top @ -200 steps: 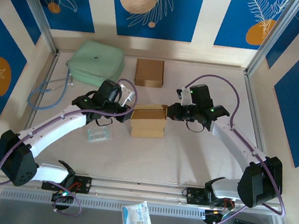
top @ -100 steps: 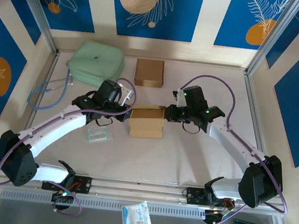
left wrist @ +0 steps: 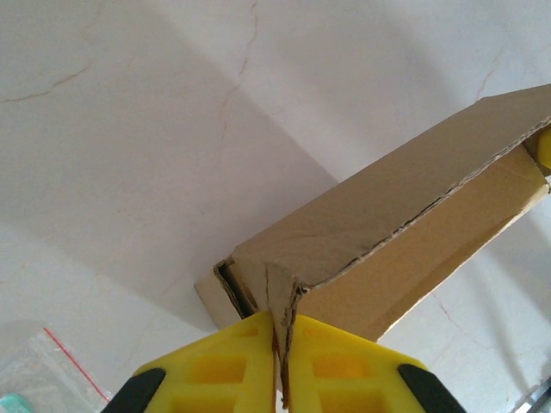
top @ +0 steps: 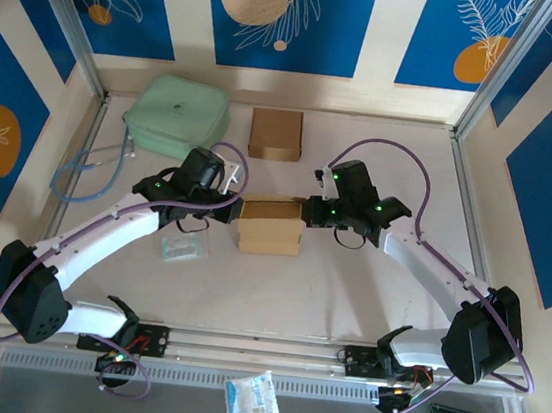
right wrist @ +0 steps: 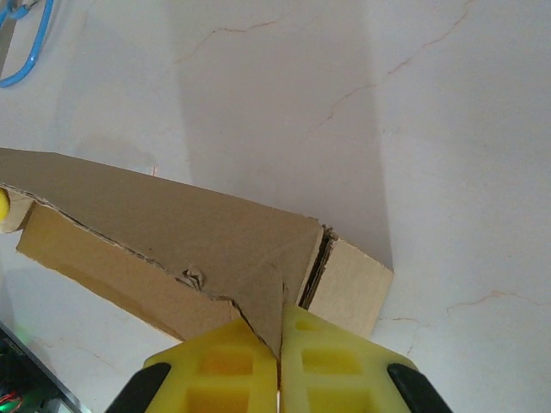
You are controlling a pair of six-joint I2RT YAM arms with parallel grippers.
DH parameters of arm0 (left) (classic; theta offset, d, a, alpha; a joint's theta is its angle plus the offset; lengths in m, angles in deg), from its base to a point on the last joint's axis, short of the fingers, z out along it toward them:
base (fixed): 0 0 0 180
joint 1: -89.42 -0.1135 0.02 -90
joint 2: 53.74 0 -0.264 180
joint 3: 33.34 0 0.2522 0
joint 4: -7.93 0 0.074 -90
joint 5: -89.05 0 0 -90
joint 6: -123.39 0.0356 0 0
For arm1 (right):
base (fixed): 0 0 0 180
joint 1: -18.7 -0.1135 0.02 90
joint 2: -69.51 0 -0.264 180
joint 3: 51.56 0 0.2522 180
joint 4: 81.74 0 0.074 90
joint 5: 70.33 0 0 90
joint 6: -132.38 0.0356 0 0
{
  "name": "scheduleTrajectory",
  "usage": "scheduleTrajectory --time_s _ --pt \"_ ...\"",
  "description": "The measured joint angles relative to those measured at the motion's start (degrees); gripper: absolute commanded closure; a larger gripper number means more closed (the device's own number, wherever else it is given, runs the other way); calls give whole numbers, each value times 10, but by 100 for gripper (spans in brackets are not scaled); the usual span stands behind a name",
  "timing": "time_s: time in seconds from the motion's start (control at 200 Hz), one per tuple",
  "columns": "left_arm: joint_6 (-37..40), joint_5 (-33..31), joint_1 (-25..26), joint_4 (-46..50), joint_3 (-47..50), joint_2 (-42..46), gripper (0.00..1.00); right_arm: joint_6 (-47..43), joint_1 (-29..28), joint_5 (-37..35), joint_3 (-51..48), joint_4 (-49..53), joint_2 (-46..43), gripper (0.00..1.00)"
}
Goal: Fold the paper box
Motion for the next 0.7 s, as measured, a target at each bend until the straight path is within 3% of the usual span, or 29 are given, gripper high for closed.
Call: scheduleTrajectory --time_s 0.45,0.7 --pt "-84 -1 1 -3 3 -2 95 -5 -12 -26 14 17 10 93" --pt "-90 -48 17 6 3 -4 93 -10 -17 -34 22 26 14 93"
